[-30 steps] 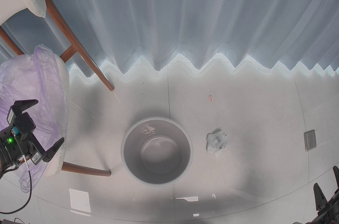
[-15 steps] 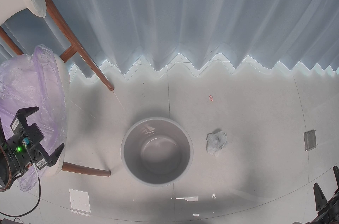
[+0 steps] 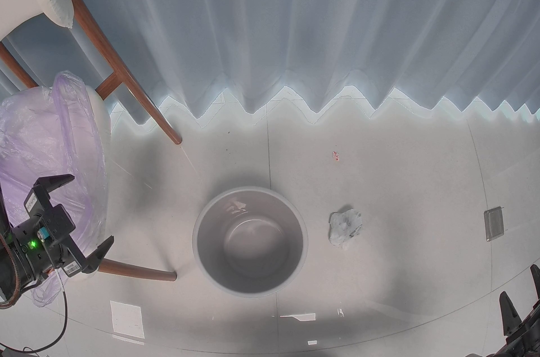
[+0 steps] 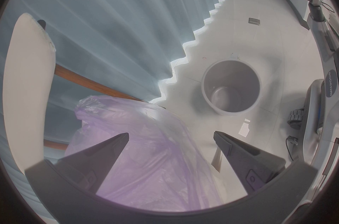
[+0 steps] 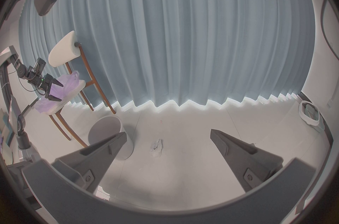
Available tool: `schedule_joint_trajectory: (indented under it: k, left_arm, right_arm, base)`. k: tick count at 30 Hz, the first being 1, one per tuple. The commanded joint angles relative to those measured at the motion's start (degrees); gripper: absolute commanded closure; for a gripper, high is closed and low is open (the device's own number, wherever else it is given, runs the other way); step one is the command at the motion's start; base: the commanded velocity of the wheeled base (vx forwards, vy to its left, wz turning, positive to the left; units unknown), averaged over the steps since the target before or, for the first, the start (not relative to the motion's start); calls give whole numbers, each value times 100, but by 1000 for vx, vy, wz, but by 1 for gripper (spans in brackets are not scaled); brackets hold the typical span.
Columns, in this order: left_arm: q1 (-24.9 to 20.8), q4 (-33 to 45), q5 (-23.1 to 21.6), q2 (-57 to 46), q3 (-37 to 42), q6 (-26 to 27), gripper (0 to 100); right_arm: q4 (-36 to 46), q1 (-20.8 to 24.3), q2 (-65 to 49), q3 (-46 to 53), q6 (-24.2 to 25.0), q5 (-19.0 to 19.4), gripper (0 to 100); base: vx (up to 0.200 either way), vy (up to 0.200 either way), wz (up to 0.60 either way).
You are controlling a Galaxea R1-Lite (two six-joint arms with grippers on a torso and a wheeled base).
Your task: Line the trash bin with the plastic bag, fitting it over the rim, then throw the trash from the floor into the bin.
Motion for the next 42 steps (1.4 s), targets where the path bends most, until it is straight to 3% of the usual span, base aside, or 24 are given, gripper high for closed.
schedule_joint_trajectory:
  k: [1, 14, 15, 26, 36, 42]
  left_arm:
    - [-6, 15, -9, -45, 82, -2, 0]
    - [302, -56, 43, 122, 328, -11, 0]
    - [311, -56, 43, 122, 328, -11, 100]
    - [416, -29, 43, 96, 363, -186, 100]
    - [284, 15, 43, -370, 424, -819, 100]
    - [117, 155, 43, -554, 231, -1531, 100]
  right_arm:
    - [0, 0, -96, 92, -1, -2, 0]
    - [0, 0, -96, 92, -1, -2, 0]
    - [0, 0, -96, 101, -1, -2, 0]
    - [0, 0, -96, 92, -1, -2, 0]
    - [0, 0, -96, 101, -1, -2, 0]
    - [0, 0, -96, 92, -1, -2, 0]
  base:
    - [0, 0, 0]
    - [0, 0, 0]
    - [0, 0, 0]
    - [0, 0, 0]
    - [0, 0, 0]
    - [0, 0, 0]
